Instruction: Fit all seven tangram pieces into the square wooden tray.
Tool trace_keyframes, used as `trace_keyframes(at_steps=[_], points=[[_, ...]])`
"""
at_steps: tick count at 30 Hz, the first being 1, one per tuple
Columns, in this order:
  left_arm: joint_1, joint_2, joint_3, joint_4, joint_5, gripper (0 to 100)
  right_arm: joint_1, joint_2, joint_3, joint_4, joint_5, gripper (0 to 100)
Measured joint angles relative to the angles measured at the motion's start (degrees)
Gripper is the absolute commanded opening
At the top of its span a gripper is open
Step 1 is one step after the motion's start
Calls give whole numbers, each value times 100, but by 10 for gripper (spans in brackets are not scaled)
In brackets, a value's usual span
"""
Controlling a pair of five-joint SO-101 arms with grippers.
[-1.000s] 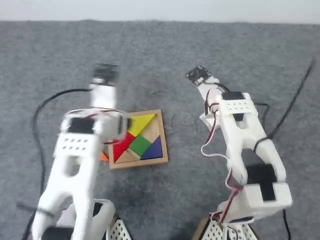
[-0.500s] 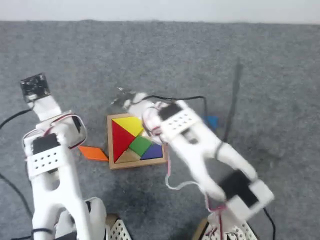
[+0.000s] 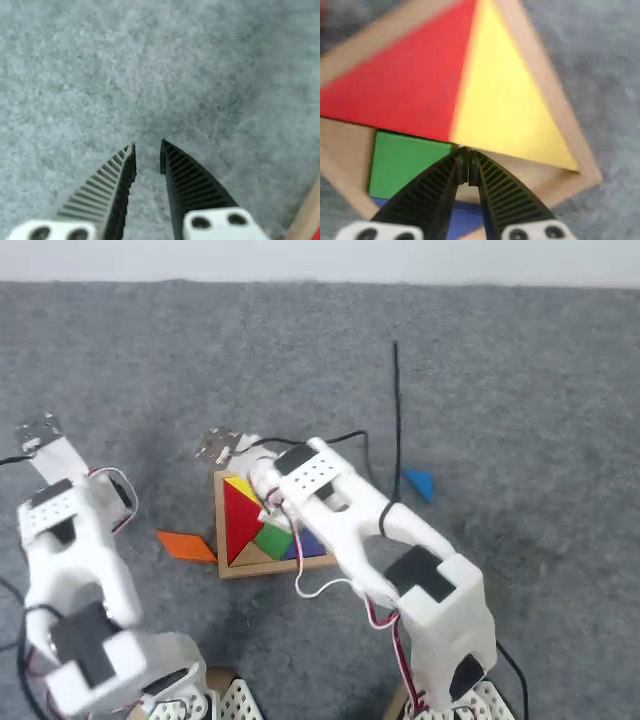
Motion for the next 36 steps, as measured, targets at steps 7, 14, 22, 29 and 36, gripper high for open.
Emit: trace_keyframes(at_steps=[7,14,22,29,36], points=[[-18,308,-369,281,-9,76,-79,0,-114,264,-18,26],[-26,308,-369,281,-18,76,563,-1064,-114,976,0,31],[-26,308,-369,281,-35,76,2136,-1758,-114,2092,695,60],[-26,334,-369,281,-53,76,3367,-1090,-114,2127,1231,205],[-26,343,-369,281,-62,76,3376,-598,-114,1960,1152,205]])
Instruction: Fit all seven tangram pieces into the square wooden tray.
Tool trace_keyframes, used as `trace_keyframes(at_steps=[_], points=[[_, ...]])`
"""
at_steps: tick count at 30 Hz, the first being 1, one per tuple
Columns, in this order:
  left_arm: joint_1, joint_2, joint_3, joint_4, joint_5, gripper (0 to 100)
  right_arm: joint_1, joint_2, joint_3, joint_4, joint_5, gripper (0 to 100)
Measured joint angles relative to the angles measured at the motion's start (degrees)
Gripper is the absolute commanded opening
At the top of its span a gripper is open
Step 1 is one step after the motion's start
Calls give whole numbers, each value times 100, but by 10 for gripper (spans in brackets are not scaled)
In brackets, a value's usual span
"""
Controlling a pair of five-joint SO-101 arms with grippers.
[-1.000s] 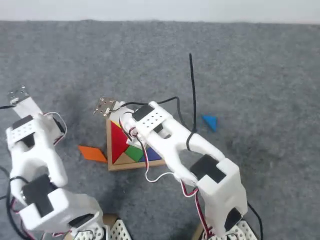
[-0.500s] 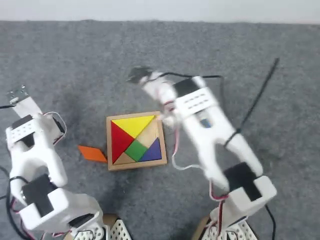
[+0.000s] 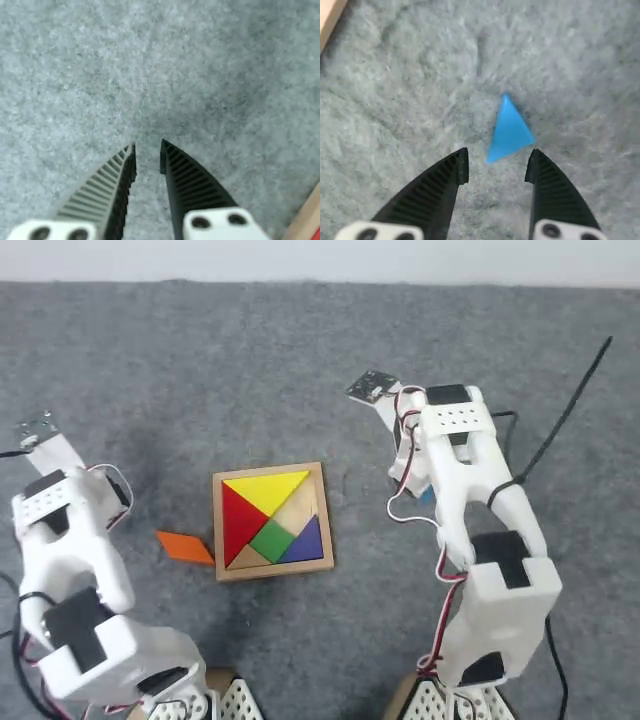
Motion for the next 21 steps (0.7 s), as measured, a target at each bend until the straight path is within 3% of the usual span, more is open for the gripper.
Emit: trace_keyframes(at_steps=[17,21], points=[[0,0,0,0,0,76,0,554,0,-387,492,202],[0,0,0,0,0,76,70,554,0,-387,510,99]])
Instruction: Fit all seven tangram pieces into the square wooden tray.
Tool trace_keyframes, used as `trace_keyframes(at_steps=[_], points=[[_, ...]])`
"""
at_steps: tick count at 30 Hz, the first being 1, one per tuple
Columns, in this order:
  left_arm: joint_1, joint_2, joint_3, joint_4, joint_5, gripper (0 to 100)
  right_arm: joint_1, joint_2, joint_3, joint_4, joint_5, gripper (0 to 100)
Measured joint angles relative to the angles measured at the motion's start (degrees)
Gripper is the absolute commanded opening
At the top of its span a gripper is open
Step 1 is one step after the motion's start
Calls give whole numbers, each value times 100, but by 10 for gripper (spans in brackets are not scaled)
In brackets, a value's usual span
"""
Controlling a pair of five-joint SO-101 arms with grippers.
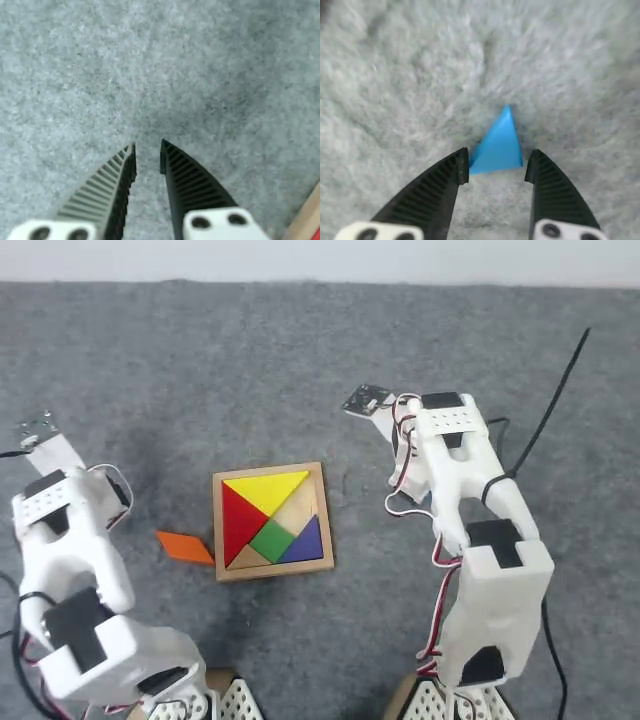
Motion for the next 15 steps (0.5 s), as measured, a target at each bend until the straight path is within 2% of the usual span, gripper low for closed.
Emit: trace_keyframes(at_steps=[3,15], points=[[0,0,0,0,0,76,185,35,-9,-62,-18,19],[0,0,0,0,-44,76,404,35,-53,-105,-18,31]])
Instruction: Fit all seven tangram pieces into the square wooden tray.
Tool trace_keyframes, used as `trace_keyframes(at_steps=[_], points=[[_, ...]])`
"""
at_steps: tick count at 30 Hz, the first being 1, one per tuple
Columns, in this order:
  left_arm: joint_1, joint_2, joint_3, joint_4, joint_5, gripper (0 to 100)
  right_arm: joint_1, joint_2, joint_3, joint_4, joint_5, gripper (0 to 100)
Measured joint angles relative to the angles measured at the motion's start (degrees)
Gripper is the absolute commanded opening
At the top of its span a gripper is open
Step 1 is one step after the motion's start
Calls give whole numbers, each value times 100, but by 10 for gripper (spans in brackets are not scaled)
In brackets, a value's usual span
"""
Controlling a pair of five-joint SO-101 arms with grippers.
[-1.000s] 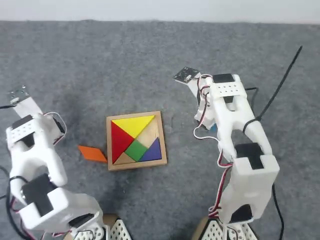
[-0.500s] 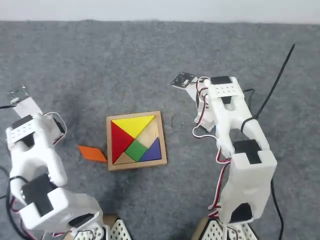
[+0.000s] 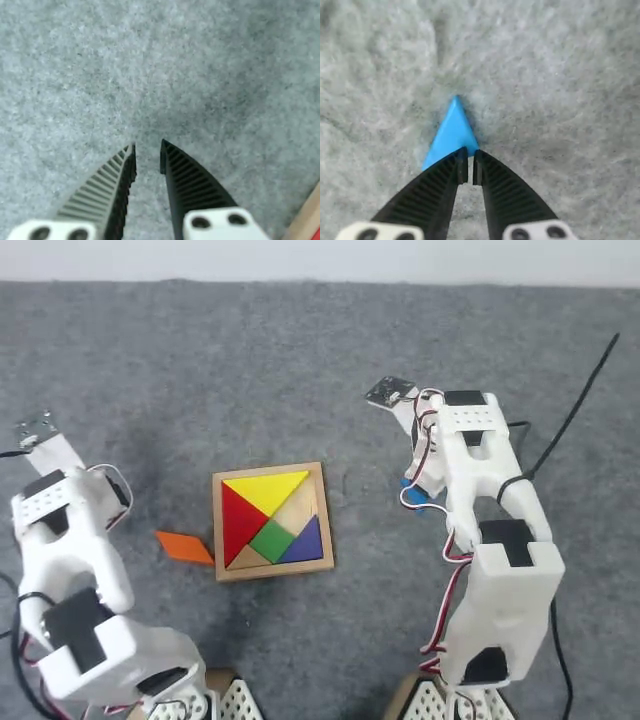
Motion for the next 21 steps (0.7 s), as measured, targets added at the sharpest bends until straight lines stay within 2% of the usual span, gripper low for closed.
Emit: trace_keyframes(at_steps=[6,11,13,17,21], points=[[0,0,0,0,-88,76,-141,-79,9,255,-185,43],[0,0,0,0,-88,76,-580,-176,9,396,-695,188],[0,0,0,0,-88,76,-686,-176,9,422,-765,205],[0,0,0,0,-88,76,-738,132,9,422,-747,158],[0,0,0,0,-88,76,-703,185,-18,396,-607,62]])
